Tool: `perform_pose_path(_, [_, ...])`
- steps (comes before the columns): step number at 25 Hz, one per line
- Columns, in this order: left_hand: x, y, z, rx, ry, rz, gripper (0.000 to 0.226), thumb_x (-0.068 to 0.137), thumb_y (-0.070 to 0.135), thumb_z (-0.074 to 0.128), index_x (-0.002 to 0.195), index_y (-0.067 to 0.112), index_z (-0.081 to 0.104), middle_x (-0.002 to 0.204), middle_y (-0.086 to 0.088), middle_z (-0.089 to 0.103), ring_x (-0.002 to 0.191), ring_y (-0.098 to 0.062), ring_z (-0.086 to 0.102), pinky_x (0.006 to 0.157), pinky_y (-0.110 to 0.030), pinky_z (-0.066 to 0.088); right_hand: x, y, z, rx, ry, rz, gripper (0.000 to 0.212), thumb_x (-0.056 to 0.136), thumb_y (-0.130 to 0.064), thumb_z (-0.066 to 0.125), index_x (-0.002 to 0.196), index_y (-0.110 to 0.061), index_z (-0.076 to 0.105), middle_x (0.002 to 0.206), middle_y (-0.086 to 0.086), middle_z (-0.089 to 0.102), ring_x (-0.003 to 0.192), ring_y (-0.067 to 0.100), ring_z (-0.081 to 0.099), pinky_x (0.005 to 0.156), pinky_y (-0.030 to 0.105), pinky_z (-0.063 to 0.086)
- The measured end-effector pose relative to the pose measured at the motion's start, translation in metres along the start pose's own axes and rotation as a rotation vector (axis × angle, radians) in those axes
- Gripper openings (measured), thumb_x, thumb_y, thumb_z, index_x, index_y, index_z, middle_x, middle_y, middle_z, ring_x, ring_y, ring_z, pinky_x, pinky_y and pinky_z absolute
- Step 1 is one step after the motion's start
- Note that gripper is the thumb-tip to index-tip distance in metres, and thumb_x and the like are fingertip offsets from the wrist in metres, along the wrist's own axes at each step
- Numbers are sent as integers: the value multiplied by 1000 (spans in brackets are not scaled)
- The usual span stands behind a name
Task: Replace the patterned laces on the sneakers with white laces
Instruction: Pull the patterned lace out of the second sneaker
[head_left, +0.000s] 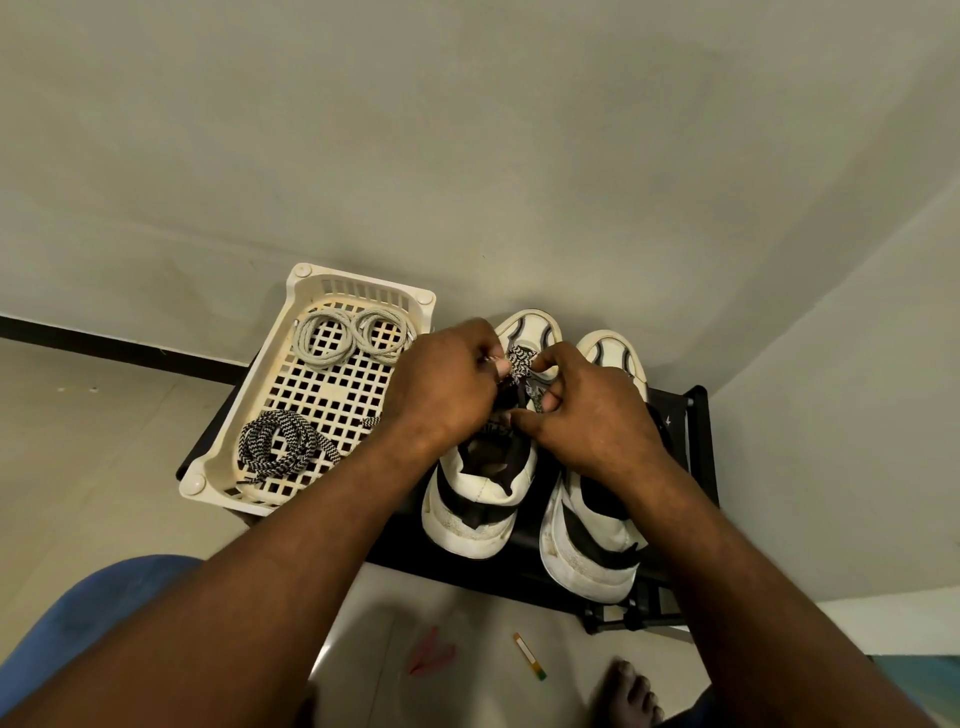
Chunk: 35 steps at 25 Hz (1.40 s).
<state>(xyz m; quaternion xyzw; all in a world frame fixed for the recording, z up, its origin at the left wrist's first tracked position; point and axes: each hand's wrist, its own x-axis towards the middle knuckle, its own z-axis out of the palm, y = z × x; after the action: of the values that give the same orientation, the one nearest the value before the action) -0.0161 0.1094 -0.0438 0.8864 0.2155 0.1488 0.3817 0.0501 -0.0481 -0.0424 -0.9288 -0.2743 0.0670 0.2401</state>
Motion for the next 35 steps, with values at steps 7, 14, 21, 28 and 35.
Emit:
perform_pose_path(7, [8, 0, -25, -440, -139, -237, 6, 95, 21, 69, 91, 24, 65, 80, 6, 69, 74, -12, 63, 73, -30, 50, -1, -2, 4, -47, -8, 11, 56, 77, -60, 78, 122, -34, 57, 83, -10, 64, 83, 14, 64, 73, 34, 52])
perform_pose_path(14, [3, -3, -23, 294, -125, 259, 14, 91, 45, 73, 93, 33, 68, 89, 7, 70, 88, -18, 62, 74, -33, 47, -4, -6, 9, -152, 75, -66, 64, 73, -72, 73, 122, -36, 55, 96, -10, 72, 89, 19, 68, 85, 43, 57])
perform_pose_path(21, [6, -1, -11, -598, 83, -379, 21, 94, 25, 74, 76, 16, 69, 72, 4, 71, 74, -15, 63, 80, -34, 51, -4, -12, 5, -147, 3, 19, 71, 74, -77, 70, 129, -36, 52, 91, -15, 64, 90, 18, 67, 89, 46, 56])
perform_pose_path(28, [1, 5, -19, 227, -260, 63, 42, 93, 58, 66, 65, 27, 64, 69, 6, 67, 73, -14, 65, 64, -30, 45, -4, -6, 7, -185, 9, 3, 62, 78, -64, 68, 128, -30, 53, 86, -10, 65, 88, 20, 68, 89, 46, 55])
perform_pose_path(35, [3, 4, -14, -514, -100, -130, 37, 98, 33, 70, 66, 16, 68, 66, 0, 66, 56, -5, 54, 67, -21, 44, -4, -9, 6, -156, -12, 42, 71, 76, -75, 68, 132, -35, 50, 98, -8, 71, 96, 22, 68, 94, 48, 54])
